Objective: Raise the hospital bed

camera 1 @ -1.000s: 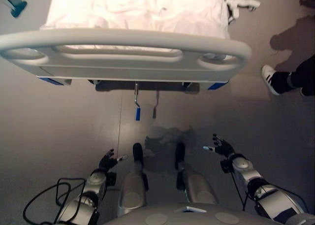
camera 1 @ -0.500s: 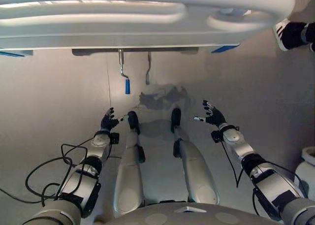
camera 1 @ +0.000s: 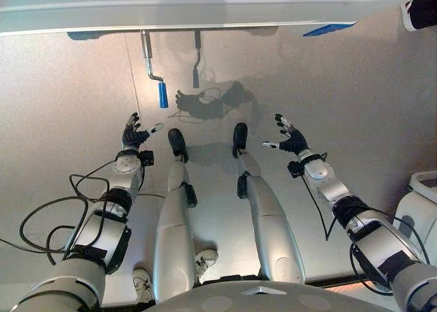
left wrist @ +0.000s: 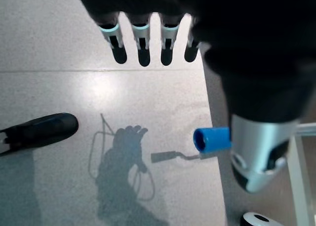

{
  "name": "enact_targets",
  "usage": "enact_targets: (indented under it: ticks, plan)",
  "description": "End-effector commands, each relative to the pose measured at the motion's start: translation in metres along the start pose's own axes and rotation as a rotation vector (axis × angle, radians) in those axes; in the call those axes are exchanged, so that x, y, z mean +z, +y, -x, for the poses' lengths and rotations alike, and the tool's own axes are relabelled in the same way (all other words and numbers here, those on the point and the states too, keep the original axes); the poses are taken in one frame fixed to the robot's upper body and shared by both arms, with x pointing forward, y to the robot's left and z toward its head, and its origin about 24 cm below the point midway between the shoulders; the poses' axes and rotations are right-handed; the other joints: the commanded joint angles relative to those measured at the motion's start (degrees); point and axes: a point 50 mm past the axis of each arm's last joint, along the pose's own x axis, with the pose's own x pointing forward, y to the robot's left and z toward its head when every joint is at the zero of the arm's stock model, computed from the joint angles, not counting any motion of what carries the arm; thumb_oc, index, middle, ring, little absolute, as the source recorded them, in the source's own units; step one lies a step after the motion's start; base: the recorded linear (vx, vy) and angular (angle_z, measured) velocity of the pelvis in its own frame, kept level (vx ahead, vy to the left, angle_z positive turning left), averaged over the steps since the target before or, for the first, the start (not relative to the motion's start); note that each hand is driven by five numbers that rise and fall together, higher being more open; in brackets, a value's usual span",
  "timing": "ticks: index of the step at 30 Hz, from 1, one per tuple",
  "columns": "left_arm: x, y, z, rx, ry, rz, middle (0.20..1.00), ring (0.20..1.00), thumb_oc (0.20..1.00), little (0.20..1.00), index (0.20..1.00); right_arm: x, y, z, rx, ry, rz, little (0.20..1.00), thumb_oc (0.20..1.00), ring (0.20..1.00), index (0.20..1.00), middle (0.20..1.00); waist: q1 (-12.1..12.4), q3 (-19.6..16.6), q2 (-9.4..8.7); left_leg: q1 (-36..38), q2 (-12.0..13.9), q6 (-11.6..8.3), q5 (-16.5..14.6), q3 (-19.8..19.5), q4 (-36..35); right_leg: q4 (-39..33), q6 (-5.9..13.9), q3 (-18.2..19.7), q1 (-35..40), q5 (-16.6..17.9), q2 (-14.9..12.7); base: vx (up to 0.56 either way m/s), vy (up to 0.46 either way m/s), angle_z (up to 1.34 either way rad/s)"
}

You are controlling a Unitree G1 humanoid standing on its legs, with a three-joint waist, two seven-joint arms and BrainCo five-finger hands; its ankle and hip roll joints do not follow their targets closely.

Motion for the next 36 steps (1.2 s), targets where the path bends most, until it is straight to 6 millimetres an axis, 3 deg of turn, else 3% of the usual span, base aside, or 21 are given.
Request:
enact_targets:
  ticks: [1,13,26,36]
  plan:
    - [0.021,0.017,-0.006,0.064,-0.082,0.031,1.000,1.000,1.000,1.000,1.000,0.010,0.000,0.004,0.001,-0.081,0.024,1.000,1.000,1.000,1.000,1.000,-0.23,0.70,-2.13,0.99,-3.01,0.97,-4.64,-0.50,2.70,-0.11,6.26,2.11,-0.86,3.63,1.10,-0.01,-0.015,0.05]
    - [0.056,0.020,-0.015,0.066,-0.191,0.045,1.000,1.000,1.000,1.000,1.000,0.020,-0.006,0.005,0.008,-0.140,0.078,1.000,1.000,1.000,1.000,1.000,-0.49,2.37,-2.76,-3.21,-3.37,1.14,-4.89,-1.67,4.11,-0.46,6.48,1.63,-4.07,4.23,0.92,-0.01,-0.004,0.06]
    - [0.102,0.024,-0.023,0.064,-0.320,0.008,1.000,1.000,1.000,1.000,1.000,0.015,-0.004,0.008,0.042,-0.124,0.121,1.000,1.000,1.000,1.000,1.000,-0.91,2.94,-3.36,-4.26,-3.28,1.16,-4.49,-2.43,3.55,-1.25,6.61,1.12,-4.86,4.54,0.91,0.00,-0.001,0.01]
    - [0.112,0.021,-0.024,0.062,-0.345,-0.001,1.000,1.000,1.000,1.000,1.000,0.021,-0.006,0.003,0.036,-0.141,0.136,1.000,1.000,1.000,1.000,1.000,-0.89,3.25,-3.26,-3.08,-3.38,1.15,-4.31,-2.03,2.52,-2.02,6.63,1.37,-4.15,4.86,1.15,0.00,0.000,0.00]
